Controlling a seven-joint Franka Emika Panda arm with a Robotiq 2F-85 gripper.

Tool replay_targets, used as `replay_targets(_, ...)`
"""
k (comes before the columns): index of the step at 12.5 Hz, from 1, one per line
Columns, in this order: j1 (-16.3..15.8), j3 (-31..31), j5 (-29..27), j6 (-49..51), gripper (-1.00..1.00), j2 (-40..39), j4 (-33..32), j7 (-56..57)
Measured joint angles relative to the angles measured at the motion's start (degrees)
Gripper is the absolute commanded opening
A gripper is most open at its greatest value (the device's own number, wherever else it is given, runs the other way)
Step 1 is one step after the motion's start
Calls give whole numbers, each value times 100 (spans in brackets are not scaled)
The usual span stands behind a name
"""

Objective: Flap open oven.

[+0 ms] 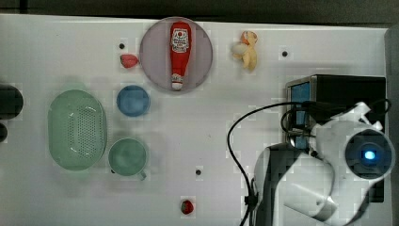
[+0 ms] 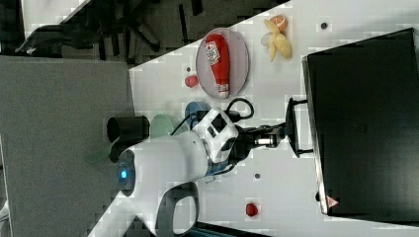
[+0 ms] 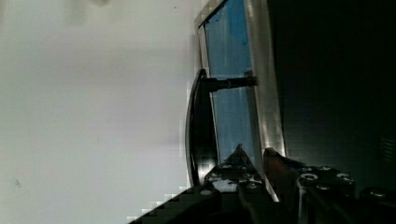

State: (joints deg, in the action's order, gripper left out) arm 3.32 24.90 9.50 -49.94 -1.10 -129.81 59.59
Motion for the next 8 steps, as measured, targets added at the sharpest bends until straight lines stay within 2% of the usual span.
replay_targets(3, -9, 13, 21, -652, -65, -418, -257, 101)
replay_targets(8, 23, 66, 47, -781, -65, -518, -336, 112)
